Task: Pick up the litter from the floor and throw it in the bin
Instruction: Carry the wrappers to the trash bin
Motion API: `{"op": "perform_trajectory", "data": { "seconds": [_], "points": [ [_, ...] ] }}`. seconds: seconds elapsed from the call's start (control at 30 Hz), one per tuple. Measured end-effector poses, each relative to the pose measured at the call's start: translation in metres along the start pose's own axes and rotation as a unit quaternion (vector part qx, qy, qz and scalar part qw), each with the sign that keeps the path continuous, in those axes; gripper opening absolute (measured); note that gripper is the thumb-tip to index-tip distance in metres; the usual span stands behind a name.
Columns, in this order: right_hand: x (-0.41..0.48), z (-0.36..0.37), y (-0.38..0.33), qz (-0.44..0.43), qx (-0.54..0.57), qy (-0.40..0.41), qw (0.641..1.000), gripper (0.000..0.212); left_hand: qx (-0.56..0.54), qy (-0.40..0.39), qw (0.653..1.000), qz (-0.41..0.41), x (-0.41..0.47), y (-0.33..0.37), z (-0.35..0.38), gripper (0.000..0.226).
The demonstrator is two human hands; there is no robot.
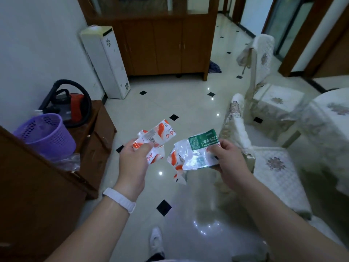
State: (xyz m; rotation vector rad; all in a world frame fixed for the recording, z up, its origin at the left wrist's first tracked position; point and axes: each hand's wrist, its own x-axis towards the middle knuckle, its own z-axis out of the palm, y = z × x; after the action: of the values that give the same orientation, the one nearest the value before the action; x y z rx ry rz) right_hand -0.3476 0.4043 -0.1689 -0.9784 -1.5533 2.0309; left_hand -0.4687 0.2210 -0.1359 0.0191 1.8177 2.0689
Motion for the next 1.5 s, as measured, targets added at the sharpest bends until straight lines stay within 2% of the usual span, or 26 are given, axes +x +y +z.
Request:
{"op": "perform_trajectory", "data": {
  "seconds": [0.23, 0.33, 0.5, 0.6, 0.9, 1.17, 1.33, 1.5],
  "points": [
    [0.087, 0.060, -0.042, -0.036, 0.004, 0.057, 0.998, 0.008, 0.002, -0.060, 0.998, 0.003, 0.139, 0.042, 0.000, 0.018],
    [0.117, 0.079, -0.045, -0.034, 0.016, 0.087, 0.996, 0.007, 0.013, -0.057, 0.998, 0.007, 0.186, 0.053, 0.004, 0.018],
    [0.164, 0.092, -0.050, -0.019, 0.030, 0.121, 0.992, 0.019, 0.006, -0.102, 0.995, -0.011, 0.238, 0.059, 0.025, 0.018],
    [0.201, 0.088, -0.061, -0.023, 0.054, 0.133, 0.989, 0.031, 0.006, -0.097, 0.995, -0.017, 0.275, 0.060, 0.044, 0.019],
    [0.366, 0.069, -0.070, 0.001, 0.045, 0.148, 0.988, 0.016, 0.051, -0.098, 0.994, -0.004, 0.403, 0.071, 0.128, 0.016],
    [0.509, 0.039, -0.132, 0.002, 0.046, 0.150, 0.988, 0.015, 0.090, -0.120, 0.989, 0.005, 0.512, 0.102, 0.244, 0.016],
    [0.565, 0.033, -0.164, 0.001, 0.048, 0.171, 0.984, 0.023, 0.099, -0.143, 0.985, 0.009, 0.567, 0.109, 0.292, 0.015],
    [0.619, 0.037, -0.176, 0.004, 0.040, 0.200, 0.979, 0.010, 0.080, -0.157, 0.984, -0.007, 0.632, 0.107, 0.327, 0.015]
  ]
}}
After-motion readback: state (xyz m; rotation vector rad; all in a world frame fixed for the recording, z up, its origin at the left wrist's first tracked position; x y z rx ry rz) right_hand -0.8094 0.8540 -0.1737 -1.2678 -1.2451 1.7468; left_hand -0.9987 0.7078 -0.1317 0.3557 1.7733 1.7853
